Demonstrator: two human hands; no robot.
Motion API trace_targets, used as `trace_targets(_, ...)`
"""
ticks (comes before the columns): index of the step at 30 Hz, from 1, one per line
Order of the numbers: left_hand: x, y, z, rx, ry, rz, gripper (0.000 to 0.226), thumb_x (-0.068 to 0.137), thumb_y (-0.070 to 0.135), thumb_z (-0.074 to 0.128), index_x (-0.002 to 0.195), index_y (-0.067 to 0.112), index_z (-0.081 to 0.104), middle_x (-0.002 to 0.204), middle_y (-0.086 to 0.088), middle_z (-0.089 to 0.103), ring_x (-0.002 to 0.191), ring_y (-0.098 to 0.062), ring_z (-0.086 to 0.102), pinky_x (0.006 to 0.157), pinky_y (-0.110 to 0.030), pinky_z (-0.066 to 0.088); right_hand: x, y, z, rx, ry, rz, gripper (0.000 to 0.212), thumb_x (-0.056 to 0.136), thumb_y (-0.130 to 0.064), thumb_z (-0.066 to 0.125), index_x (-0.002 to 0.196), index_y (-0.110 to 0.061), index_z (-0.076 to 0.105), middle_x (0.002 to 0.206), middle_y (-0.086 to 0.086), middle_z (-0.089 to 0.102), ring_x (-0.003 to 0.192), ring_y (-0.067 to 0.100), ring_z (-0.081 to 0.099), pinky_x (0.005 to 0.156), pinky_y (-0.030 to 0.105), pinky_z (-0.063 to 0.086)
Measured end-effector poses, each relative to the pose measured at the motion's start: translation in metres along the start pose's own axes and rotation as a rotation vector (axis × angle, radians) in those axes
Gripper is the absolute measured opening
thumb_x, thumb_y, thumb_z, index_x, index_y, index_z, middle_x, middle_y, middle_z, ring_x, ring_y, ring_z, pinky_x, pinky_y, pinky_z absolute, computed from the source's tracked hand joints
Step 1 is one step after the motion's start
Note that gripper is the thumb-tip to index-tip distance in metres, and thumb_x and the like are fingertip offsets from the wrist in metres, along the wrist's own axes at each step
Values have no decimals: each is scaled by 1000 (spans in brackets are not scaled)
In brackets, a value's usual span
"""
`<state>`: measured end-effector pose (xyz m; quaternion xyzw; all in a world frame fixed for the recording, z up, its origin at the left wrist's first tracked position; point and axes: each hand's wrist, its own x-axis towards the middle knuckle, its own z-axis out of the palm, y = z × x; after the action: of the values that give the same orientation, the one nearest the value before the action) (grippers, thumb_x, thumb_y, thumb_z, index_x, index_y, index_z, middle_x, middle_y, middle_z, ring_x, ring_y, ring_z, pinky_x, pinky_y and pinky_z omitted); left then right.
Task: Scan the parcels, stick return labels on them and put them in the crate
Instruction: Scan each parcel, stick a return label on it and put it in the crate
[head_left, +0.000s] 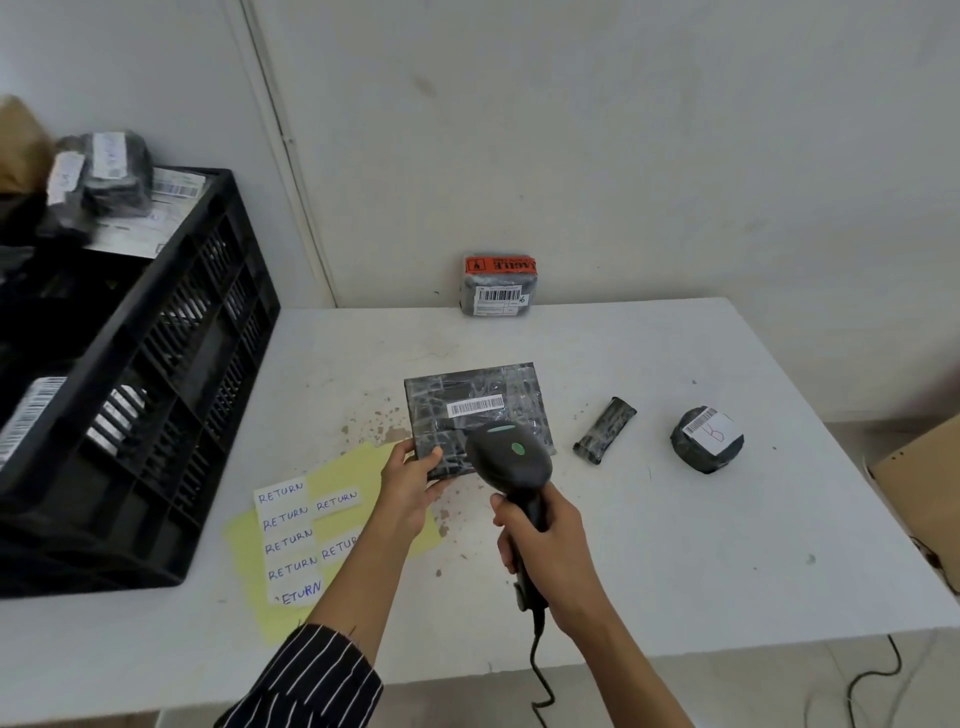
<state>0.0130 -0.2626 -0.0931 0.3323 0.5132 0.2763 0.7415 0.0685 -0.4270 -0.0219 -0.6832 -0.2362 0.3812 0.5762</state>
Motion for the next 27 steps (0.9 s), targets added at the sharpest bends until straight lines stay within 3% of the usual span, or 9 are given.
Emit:
trace_targets(9, -1, -2, -2, -3, 10, -14, 24, 92, -1, 53, 114, 5, 48, 118, -18, 56, 110, -33, 56, 76, -36, 51, 4, 11, -5, -54, 60, -8, 18, 89, -22, 62, 94, -7, 53, 61, 9, 53, 50, 14, 49, 51, 22, 43)
trace_targets(14, -5, -7, -13, -10, 20, -48, 23, 92, -1, 54, 113, 6, 48, 117, -17, 56, 112, -33, 55, 79, -39, 51, 29, 51, -36, -429, 156, 5, 20, 89, -15, 60, 101, -12, 44, 85, 7, 54, 63, 14, 50, 49, 14, 39)
trace_targets(17, -8, -11, -22, -10, 23, -64, 24, 92, -1, 53, 115, 6, 48, 117, -17, 56, 113, -33, 55, 82, -39, 50, 45, 84, -62, -706, 221, 30, 26, 89, -14, 60, 104, -4, 43, 101, 13, 47, 74, 21, 50, 61, 28, 41)
trace_targets(20, -10, -16, -29, -16, 29, -76, 25, 92, -1, 53, 116, 6, 48, 117, -18, 56, 113, -34, 55, 83, -41, 50, 54, 111, -75, -862, 256, 55, 29, 88, -13, 61, 105, 2, 43, 103, 17, 46, 78, 30, 53, 65, 43, 46)
trace_targets(23, -13, -19, -31, -29, 34, -85, 25, 92, -1, 53, 116, 4, 48, 116, -18, 56, 114, -34, 54, 88, -43, 50, 57, 121, -79, -959, 254, 91, 30, 87, -15, 61, 105, 2, 44, 105, 19, 48, 85, 33, 52, 69, 41, 43)
trace_targets(25, -16, -20, -32, -33, 32, -87, 25, 92, -1, 54, 115, 4, 48, 115, -18, 57, 114, -34, 55, 88, -43, 49, 54, 125, -77, -1047, 248, 82, 40, 80, -16, 69, 107, 5, 48, 102, 22, 52, 86, 36, 54, 67, 39, 40)
trace_targets(27, -20, -19, -32, -44, 28, -84, 24, 92, -1, 54, 115, 4, 49, 114, -18, 58, 113, -33, 55, 84, -41, 50, 52, 129, -75, -1108, 248, 97, 69, 63, -18, 83, 115, 13, 50, 100, 28, 54, 86, 44, 56, 71, 45, 46)
